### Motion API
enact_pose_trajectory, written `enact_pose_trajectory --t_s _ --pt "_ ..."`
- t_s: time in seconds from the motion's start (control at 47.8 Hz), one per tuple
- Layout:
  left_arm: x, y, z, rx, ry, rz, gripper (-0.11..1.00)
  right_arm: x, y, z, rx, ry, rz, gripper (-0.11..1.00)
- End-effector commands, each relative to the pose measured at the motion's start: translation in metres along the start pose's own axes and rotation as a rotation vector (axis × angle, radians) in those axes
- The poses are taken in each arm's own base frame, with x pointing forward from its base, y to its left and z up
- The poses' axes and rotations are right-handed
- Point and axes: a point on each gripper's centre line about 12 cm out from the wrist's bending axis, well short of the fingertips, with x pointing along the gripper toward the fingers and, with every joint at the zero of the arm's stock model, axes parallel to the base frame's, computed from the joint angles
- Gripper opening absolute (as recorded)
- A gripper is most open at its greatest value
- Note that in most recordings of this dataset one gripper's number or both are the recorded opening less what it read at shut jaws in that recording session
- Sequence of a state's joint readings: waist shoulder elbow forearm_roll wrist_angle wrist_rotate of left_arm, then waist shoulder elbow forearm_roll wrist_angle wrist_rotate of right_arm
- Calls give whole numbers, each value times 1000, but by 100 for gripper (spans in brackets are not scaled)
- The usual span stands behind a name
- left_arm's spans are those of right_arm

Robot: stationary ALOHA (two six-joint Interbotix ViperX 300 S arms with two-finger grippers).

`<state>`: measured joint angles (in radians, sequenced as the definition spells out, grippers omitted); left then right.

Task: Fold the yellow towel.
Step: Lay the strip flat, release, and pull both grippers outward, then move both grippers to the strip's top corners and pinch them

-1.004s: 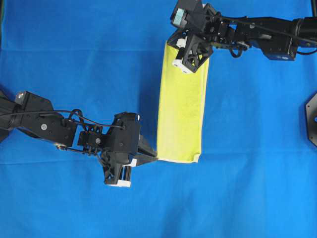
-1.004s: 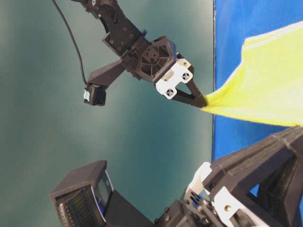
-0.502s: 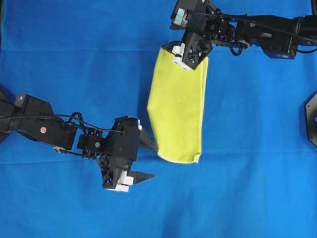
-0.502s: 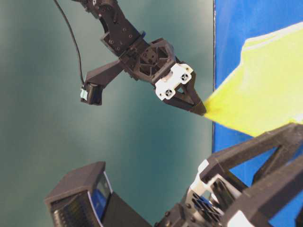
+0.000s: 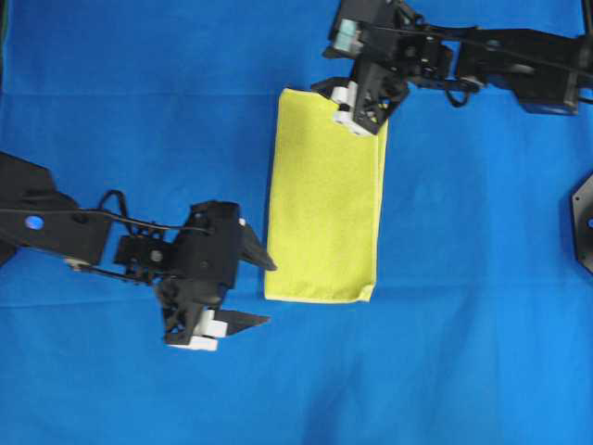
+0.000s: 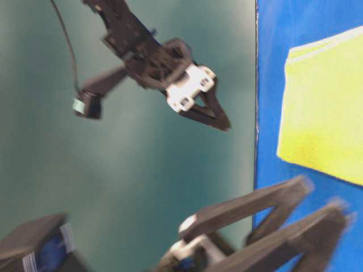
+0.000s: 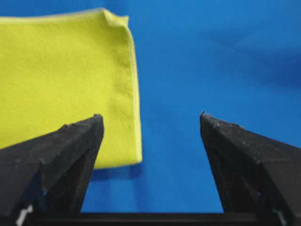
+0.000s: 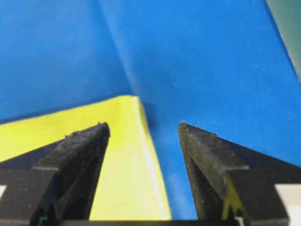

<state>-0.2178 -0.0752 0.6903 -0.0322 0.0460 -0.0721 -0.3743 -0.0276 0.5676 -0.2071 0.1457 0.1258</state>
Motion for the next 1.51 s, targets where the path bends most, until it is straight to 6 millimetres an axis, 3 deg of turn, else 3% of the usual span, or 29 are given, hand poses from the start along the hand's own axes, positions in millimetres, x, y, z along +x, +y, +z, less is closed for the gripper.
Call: enact_pose_trajectory --t_s 0.0,0.335,0.439,0.564,0.669,0.774,1.192,1.359,1.484 --pt "-21 4 15 -2 -56 5 77 -26 4 13 -6 -67 7 62" --pt "-76 65 9 -57 -243 158 77 -97 13 -13 35 -298 53 62" --pt "-95 81 4 -59 -326 216 77 -117 18 -27 46 -374 76 62" --pt "-114 93 -8 -67 -399 269 77 -128 24 -52 70 -415 108 62" --pt "-125 97 -24 -76 -441 298 77 -131 31 -72 93 -443 146 62" --pt "-126 98 -32 -84 -464 304 77 -131 34 -79 105 -458 167 62" --pt "-121 103 -26 -89 -469 312 77 -131 32 -68 112 -463 157 62" --pt "-108 132 -17 -118 -441 383 77 -111 8 -59 159 -324 58 62" --pt "-93 160 -11 -150 -401 438 77 -83 -11 -62 186 -181 -8 61"
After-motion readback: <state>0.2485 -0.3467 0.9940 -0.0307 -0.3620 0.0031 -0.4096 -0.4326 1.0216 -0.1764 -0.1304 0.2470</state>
